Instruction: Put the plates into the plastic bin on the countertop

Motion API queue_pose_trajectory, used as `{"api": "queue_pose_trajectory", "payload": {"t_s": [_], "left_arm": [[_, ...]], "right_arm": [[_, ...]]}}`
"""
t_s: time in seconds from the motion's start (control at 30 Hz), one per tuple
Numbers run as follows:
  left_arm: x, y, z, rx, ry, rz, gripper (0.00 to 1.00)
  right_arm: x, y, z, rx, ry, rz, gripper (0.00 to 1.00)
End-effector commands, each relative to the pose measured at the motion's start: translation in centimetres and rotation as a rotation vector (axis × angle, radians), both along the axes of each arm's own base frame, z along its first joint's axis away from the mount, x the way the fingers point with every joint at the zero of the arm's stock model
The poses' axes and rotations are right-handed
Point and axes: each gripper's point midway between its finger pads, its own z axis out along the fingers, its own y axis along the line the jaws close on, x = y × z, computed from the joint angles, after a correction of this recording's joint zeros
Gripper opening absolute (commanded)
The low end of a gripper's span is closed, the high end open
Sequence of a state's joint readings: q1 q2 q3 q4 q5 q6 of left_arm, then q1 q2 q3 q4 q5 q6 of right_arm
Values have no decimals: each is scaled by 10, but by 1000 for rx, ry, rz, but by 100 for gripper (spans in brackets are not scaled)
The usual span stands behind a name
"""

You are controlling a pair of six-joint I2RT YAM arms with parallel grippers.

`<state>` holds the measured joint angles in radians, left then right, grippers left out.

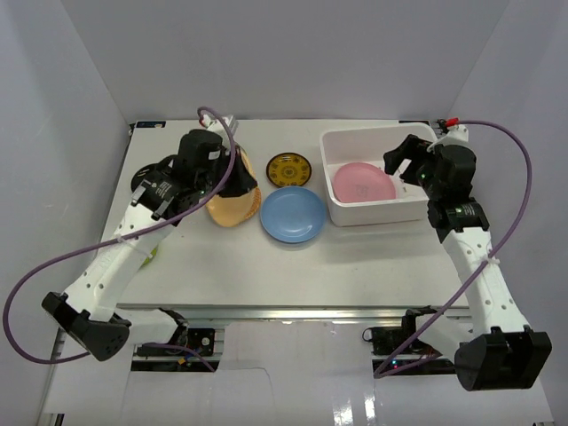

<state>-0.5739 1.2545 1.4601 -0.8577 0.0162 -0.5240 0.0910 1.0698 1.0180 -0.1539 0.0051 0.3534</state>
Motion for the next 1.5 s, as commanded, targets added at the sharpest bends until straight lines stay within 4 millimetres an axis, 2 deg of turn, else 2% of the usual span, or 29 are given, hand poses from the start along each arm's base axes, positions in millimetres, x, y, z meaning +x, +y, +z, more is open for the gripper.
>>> {"api": "queue_pose_trajectory", "payload": {"t_s": [0.0, 0.03, 0.07, 0.1, 0.13, 0.17, 0.2, 0.23, 0.27, 0.3, 0.33, 0.4, 0.43, 0.47, 0.5, 0.53, 0.6, 0.63, 0.7, 0.73, 0.93, 1.1, 1.13, 1.2, 1.23, 1.27, 1.33, 1.37, 1.47], "left_arm": [[11, -51, 76, -147, -172, -113, 0], [19, -79, 70, -137, -169, -161, 0], [25, -93, 100, -165, -234, -179, 0], [30, -108, 104, -158, -250, -199, 0], [30, -128, 107, -138, -280, -242, 0], [46, -154, 114, -138, -306, -262, 0], [51, -169, 115, -135, -322, -283, 0], [53, -185, 117, -128, -346, -319, 0], [68, -207, 116, -130, -368, -329, 0], [72, -218, 114, -129, -378, -340, 0], [79, -228, 114, -130, -401, -346, 0], [92, -250, 97, -129, -412, -363, 0], [96, -262, 102, -163, -454, -373, 0], [95, -271, 98, -180, -468, -401, 0], [94, -284, 81, -179, -455, -421, 0], [94, -294, 88, -214, -498, -434, 0], [93, -309, 83, -208, -527, -458, 0], [93, -324, 77, -210, -543, -476, 0], [92, -339, 65, -182, -569, -504, 0], [94, -347, 49, -168, -569, -513, 0], [102, -365, -26, -94, -487, -558, 0], [103, -368, -68, -27, -440, -595, 0], [100, -370, -70, -32, -434, -613, 3], [98, -371, -70, -41, -432, -623, 25], [96, -372, -64, -54, -439, -627, 41], [97, -372, -58, -62, -448, -625, 69], [94, -371, -27, -104, -504, -617, 94], [93, -369, 1, -138, -553, -612, 98], [94, -357, 51, -162, -650, -574, 98]], "right_arm": [[-21, 19, 34, 89, -112, 101, 86], [-29, 27, 37, 112, -127, 144, 84], [-42, 31, 58, 156, -203, 164, 80], [-50, 34, 52, 179, -205, 179, 76], [-58, 39, 55, 203, -223, 210, 71], [-72, 40, 68, 231, -270, 217, 61], [-76, 38, 61, 241, -258, 206, 53], [-80, 36, 59, 246, -262, 195, 39], [-91, 34, 53, 247, -243, 185, 15], [-92, 31, 41, 241, -220, 166, 9], [-99, 30, 38, 234, -220, 160, 8], [-106, 30, 21, 224, -173, 165, 8], [-110, 33, 6, 228, -142, 177, 8], [-116, 35, 4, 237, -149, 192, 8], [-123, 42, -1, 250, -134, 233, 8], [-128, 45, -10, 257, -123, 249, 8], [-134, 47, -19, 262, -102, 262, 8], [-138, 46, -22, 259, -100, 260, 8], [-142, 45, -28, 249, -91, 254, 8], [-145, 44, -28, 240, -92, 254, 8], [-154, 42, -18, 227, -117, 251, 8], [-159, 42, -5, 220, -140, 259, 8], [-160, 41, -2, 217, -147, 260, 8], [-163, 43, 9, 217, -168, 275, 8], [-164, 46, 12, 215, -176, 296, 11], [-166, 49, 17, 212, -189, 318, 12], [-170, 55, 29, 215, -221, 361, 17], [-171, 57, 34, 215, -234, 378, 18], [-172, 62, 43, 217, -261, 413, 23]]}}
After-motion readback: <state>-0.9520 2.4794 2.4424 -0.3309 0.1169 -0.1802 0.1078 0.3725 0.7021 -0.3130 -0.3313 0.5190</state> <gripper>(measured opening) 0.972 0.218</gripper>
